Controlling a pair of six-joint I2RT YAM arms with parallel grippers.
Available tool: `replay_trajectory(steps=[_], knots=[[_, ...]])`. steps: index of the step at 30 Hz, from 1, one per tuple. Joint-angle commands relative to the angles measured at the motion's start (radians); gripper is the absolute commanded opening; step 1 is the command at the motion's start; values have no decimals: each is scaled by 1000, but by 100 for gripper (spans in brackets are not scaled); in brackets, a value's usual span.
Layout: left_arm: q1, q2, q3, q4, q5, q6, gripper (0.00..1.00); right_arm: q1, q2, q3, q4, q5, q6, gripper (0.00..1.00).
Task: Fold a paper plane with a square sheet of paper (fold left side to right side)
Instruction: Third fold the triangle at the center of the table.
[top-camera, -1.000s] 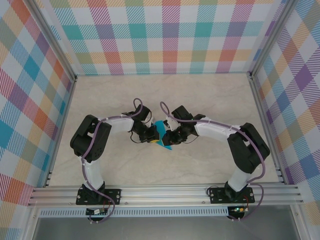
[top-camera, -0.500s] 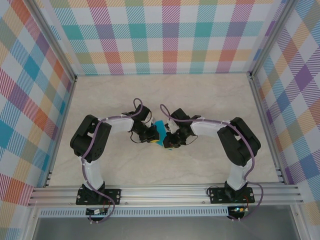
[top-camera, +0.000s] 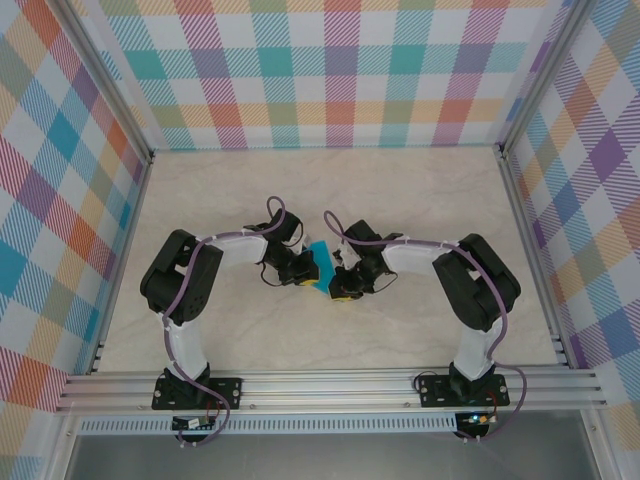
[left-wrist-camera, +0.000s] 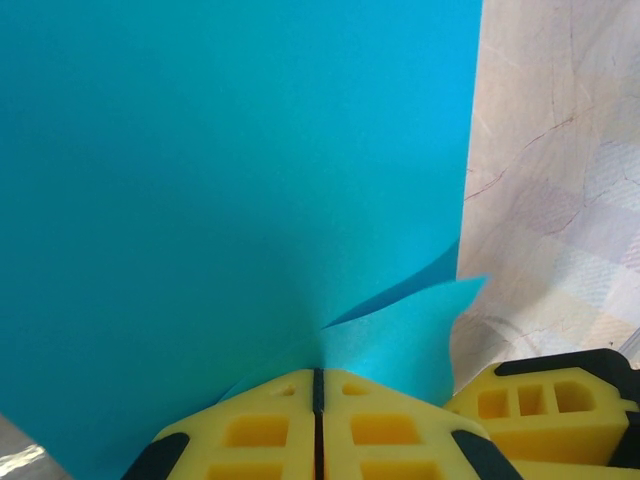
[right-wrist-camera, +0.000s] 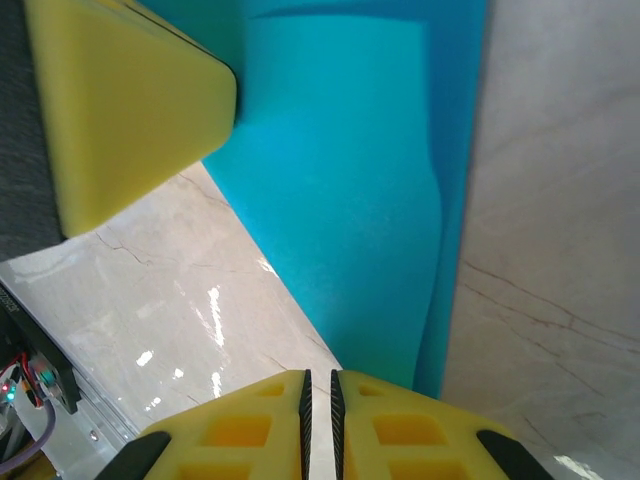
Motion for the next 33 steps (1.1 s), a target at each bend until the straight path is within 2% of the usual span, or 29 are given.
replay_trajectory(steps=[1, 18, 33], knots=[[-8, 16, -21, -47, -77, 13, 8, -5, 13, -16, -3, 8, 15, 16], [-8, 18, -19, -48, -81, 17, 8, -9, -25, 6, -54, 47, -12, 16], [-8, 22, -16, -55, -90, 24, 7, -49, -57, -79, -56, 36, 48, 14]])
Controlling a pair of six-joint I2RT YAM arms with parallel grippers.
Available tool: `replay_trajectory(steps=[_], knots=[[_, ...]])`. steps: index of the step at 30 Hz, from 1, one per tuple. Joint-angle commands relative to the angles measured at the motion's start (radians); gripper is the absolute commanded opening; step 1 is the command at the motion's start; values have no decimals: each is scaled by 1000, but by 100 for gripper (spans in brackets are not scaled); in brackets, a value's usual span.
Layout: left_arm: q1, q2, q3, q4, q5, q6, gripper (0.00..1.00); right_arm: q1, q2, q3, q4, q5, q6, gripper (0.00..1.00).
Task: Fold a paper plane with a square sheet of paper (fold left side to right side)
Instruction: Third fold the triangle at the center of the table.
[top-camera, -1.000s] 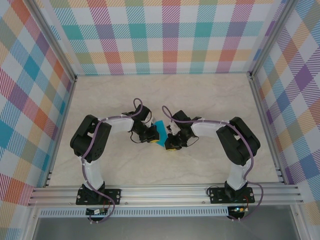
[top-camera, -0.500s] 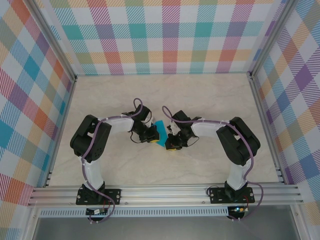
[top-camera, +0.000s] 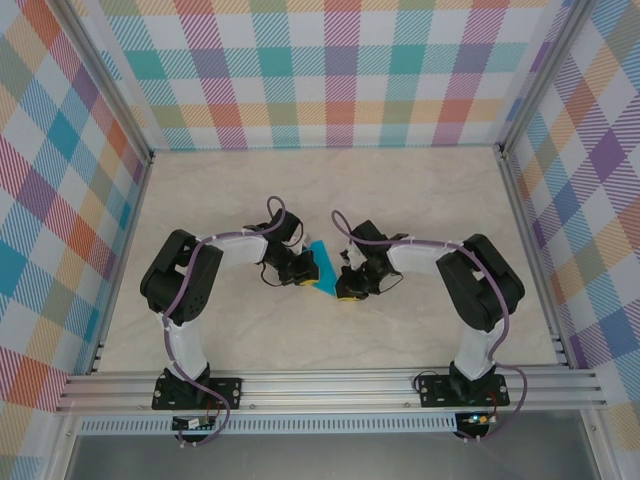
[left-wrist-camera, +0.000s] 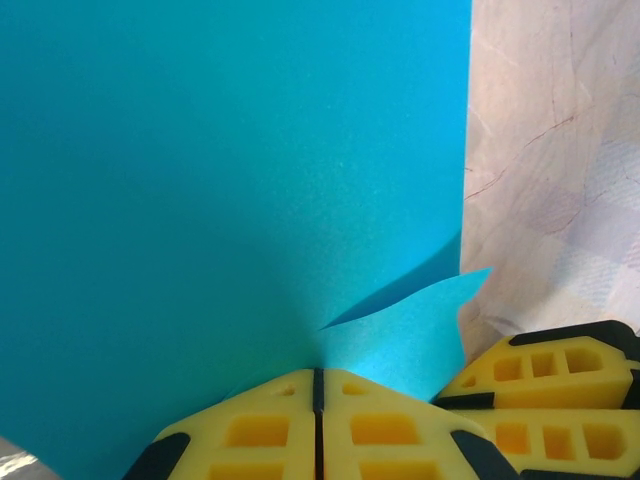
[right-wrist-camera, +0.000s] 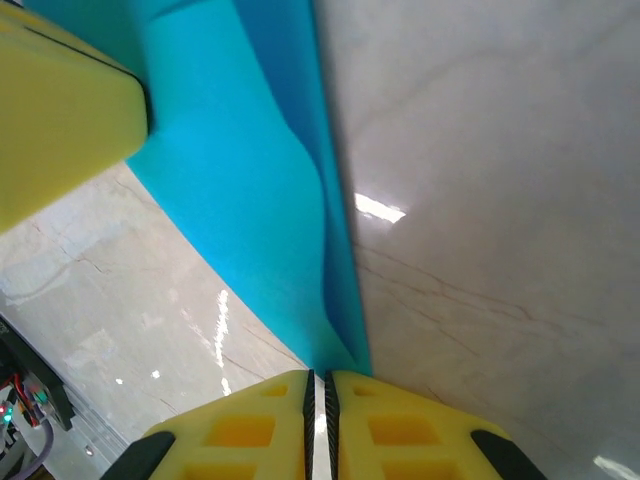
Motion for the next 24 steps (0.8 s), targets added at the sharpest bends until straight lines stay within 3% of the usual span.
replay_trajectory(steps=[1, 8, 14, 24], knots=[[-8, 23, -15, -52, -87, 20, 7, -14, -39, -47, -55, 16, 21, 14], [-8, 26, -12, -52, -85, 20, 7, -25, -96, -82, -77, 4, 19, 14], [-8, 20, -6, -56, -85, 19, 7, 9, -185, 12, -150, 12, 18, 14], [-8, 18, -3, -61, -82, 20, 7, 44, -16, 123, -99, 34, 68, 12]])
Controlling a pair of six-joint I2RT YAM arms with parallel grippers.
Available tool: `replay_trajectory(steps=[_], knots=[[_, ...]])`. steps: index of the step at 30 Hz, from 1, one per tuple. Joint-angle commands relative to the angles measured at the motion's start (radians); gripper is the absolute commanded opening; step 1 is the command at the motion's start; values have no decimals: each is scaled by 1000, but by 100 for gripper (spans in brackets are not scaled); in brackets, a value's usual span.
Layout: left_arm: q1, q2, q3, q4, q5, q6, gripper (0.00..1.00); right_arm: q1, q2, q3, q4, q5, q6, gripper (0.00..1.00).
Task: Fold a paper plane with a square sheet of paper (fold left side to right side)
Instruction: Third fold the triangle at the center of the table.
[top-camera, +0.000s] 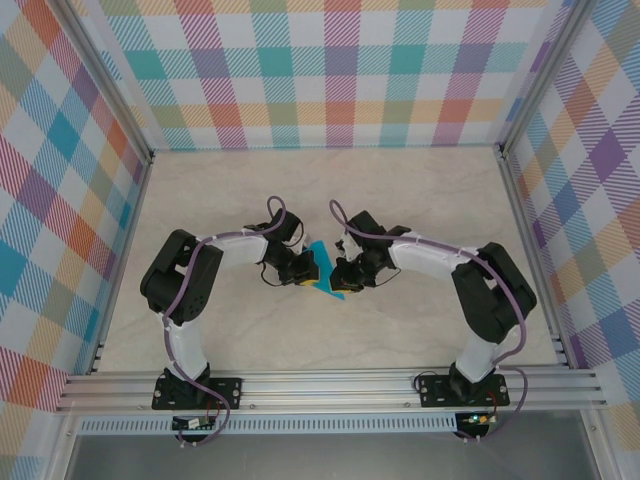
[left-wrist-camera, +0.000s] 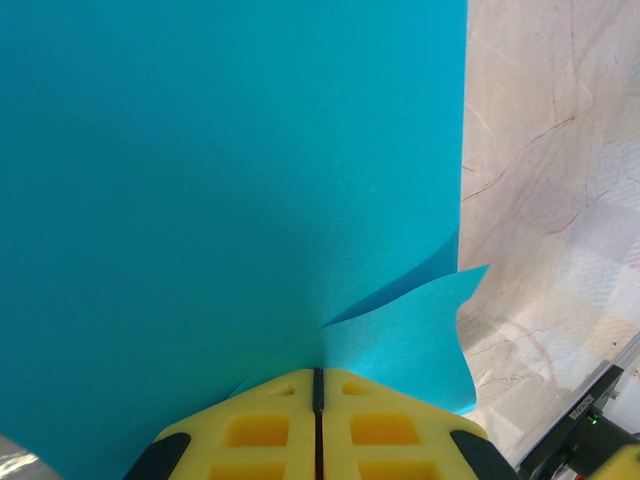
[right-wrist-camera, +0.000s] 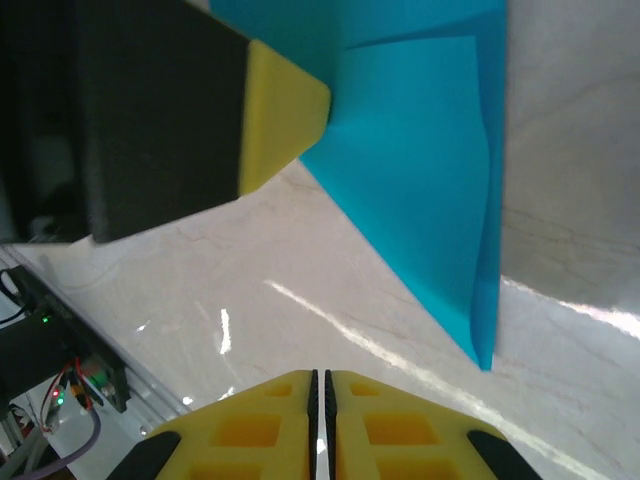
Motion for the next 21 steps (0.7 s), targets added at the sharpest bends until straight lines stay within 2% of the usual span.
replay_trajectory(steps=[1, 21], knots=[[-7, 17, -4, -58, -80, 21, 7, 1, 59, 30, -16, 27, 18, 12], [-7, -5, 16, -84, -88, 32, 7, 0, 146, -58, -25, 102, 28, 11]])
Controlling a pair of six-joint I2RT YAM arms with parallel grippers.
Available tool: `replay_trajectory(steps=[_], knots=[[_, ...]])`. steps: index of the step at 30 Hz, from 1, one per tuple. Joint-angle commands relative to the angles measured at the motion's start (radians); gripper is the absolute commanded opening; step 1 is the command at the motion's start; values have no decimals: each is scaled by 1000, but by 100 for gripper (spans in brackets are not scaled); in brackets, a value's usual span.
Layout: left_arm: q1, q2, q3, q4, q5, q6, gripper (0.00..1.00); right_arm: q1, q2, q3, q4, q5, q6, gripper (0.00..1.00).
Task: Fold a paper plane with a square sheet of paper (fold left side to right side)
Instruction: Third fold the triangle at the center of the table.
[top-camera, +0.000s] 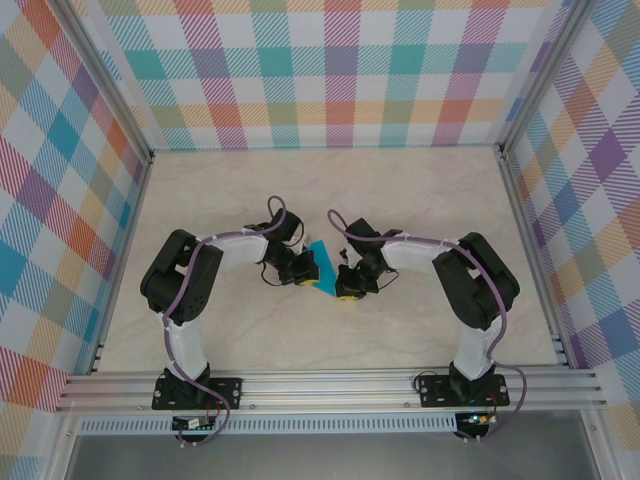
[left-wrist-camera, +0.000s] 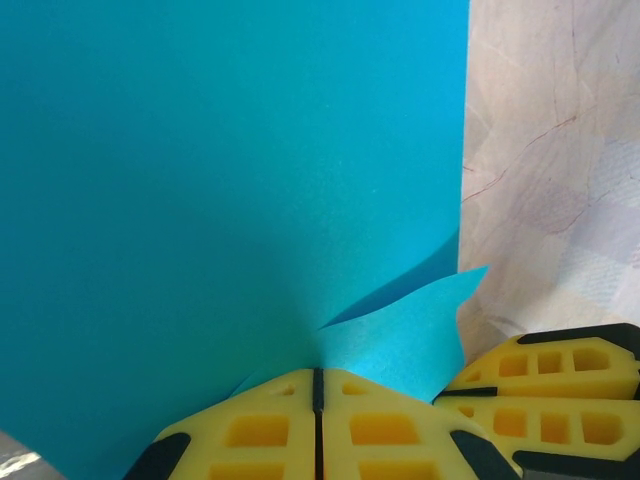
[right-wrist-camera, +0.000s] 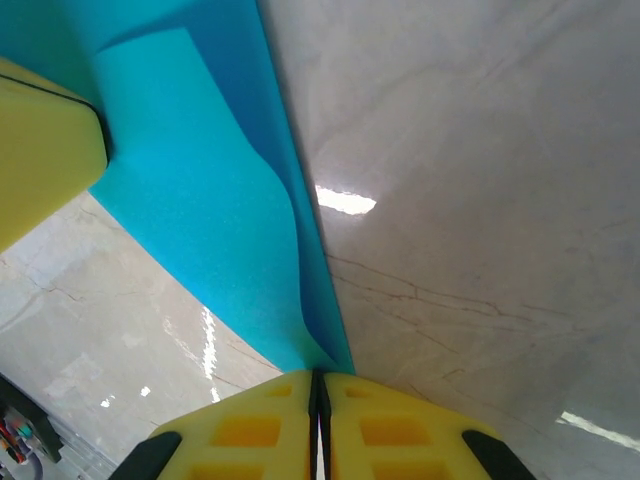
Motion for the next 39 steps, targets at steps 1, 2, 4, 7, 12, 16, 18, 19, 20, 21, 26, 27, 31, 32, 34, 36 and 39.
replay_trajectory(steps=[1, 2, 4, 7, 12, 16, 18, 19, 20, 21, 26, 27, 31, 32, 34, 36, 39], knots=[[-6, -15, 12, -78, -82, 25, 8, 6, 45, -41, -34, 51, 16, 11], [-6, -32, 12, -76, -84, 17, 8, 6, 45, -42, -41, 65, 12, 11], [-8, -79, -4, -55, -78, -6, 8, 2, 45, -49, -45, 74, 11, 11], [-22, -151, -29, -35, -72, -32, 8, -1, 48, -47, -46, 74, 10, 8], [-77, -207, -44, -17, -58, -57, 8, 0, 49, -44, -50, 78, 11, 3], [-130, -199, -54, -5, -67, -78, 7, 0, 49, -52, -42, 73, 16, 2], [-152, -179, -61, 14, -64, -90, 6, 0, 48, -53, -40, 71, 14, 2], [-161, -166, -62, 23, -64, -95, 6, 0, 48, -51, -42, 71, 13, 2], [-167, -155, -61, 29, -64, -96, 5, -1, 47, -51, -42, 71, 11, 2], [-172, -141, -59, 37, -65, -101, 5, 0, 46, -51, -43, 71, 11, 1], [-176, -106, -58, 109, -51, -125, 5, -1, 42, -50, -51, 73, 6, 1], [-176, -98, -55, 111, -51, -125, 4, -1, 40, -49, -51, 72, 6, 0], [-176, -71, -46, 109, -50, -118, 4, 0, 41, -48, -49, 65, 2, 0], [-176, -67, -42, 104, -53, -115, 4, 0, 40, -48, -49, 64, 3, 0], [-176, -58, -36, 85, -70, -107, 4, 0, 40, -48, -52, 68, 2, 0], [-176, -58, -38, 73, -92, -96, 4, -1, 38, -48, -54, 70, 1, 0], [-175, -51, -39, 34, -117, -77, 3, -1, 38, -46, -56, 68, -1, 0]])
